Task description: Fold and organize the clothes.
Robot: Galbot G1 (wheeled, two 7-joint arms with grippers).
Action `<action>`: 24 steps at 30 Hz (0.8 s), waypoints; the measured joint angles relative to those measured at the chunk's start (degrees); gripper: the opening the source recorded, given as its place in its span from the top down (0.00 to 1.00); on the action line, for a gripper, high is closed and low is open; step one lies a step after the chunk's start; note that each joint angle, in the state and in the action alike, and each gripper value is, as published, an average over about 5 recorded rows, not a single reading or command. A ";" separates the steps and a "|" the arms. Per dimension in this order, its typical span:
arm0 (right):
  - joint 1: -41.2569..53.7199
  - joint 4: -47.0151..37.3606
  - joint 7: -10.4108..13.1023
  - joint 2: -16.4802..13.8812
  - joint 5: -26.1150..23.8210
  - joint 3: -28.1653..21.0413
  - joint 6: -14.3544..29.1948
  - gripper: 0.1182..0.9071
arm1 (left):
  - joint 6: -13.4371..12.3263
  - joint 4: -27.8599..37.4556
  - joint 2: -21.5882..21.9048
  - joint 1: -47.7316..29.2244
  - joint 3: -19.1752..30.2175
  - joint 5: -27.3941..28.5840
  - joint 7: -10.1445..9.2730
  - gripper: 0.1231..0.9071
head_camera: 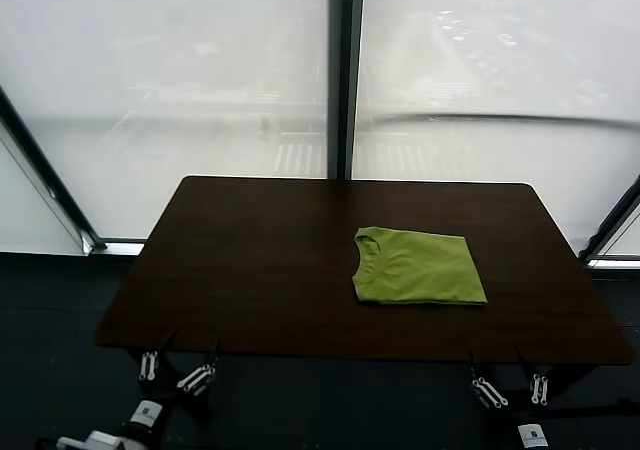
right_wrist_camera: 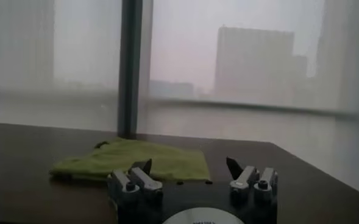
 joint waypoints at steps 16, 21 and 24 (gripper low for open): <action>-0.83 1.25 1.16 0.10 1.42 -0.96 -5.98 0.00 | 0.20 1.29 0.00 0.08 -0.68 -0.62 -0.02 0.00; -0.54 1.53 1.29 -0.01 1.42 -1.25 -6.93 0.00 | 0.80 1.11 -0.06 0.85 -1.07 -1.33 0.11 0.00; -0.37 1.65 1.34 -0.01 1.43 -1.39 -7.35 0.00 | 0.83 0.98 -0.11 1.22 -1.44 -1.34 0.16 0.00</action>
